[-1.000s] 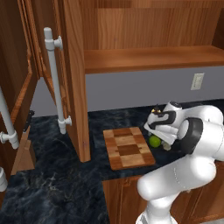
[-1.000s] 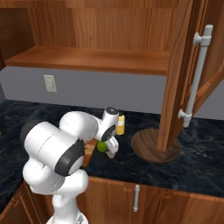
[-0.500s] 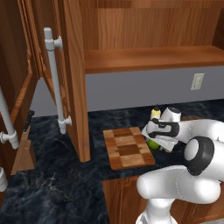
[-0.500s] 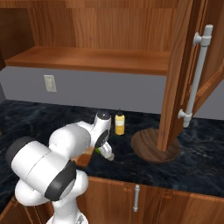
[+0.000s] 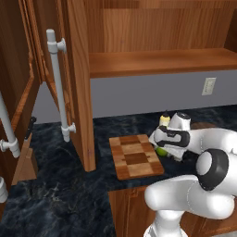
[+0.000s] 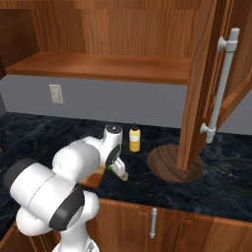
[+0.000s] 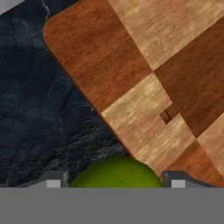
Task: Open the cabinet. Place the bowl and condiment on the counter. Then place the lime and garlic on the cutting board.
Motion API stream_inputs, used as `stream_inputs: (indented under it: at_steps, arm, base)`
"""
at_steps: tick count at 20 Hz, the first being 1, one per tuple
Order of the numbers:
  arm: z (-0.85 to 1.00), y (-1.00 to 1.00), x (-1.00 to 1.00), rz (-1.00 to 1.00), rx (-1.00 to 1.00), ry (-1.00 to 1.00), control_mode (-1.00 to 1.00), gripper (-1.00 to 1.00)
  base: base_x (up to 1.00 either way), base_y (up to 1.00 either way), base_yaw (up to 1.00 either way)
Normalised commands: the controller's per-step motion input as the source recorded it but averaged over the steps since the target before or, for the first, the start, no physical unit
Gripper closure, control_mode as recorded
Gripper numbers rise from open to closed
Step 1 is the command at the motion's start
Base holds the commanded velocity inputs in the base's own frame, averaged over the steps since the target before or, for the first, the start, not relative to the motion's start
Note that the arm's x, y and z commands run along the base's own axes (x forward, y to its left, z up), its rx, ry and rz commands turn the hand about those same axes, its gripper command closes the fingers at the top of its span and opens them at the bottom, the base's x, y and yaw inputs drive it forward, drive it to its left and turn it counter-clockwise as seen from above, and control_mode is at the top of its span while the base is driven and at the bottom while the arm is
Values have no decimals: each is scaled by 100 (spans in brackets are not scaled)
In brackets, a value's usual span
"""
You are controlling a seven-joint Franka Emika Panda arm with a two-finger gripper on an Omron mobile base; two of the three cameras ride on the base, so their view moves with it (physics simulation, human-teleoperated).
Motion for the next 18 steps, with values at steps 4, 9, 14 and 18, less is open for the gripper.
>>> stream_inputs:
  at_steps: [4, 9, 14, 18]
  arm:
    - [68, 45, -1, 8, -15, -5, -100, 100]
    - [32, 75, 25, 19, -8, 0, -100, 100]
    - [0, 58, 31, 24, 0, 0, -100, 100]
    - [0, 24, 37, 16, 0, 0, -100, 100]
  base:
    - [0, 0, 0]
    - [0, 0, 0]
    - [0, 0, 0]
    - [0, 0, 0]
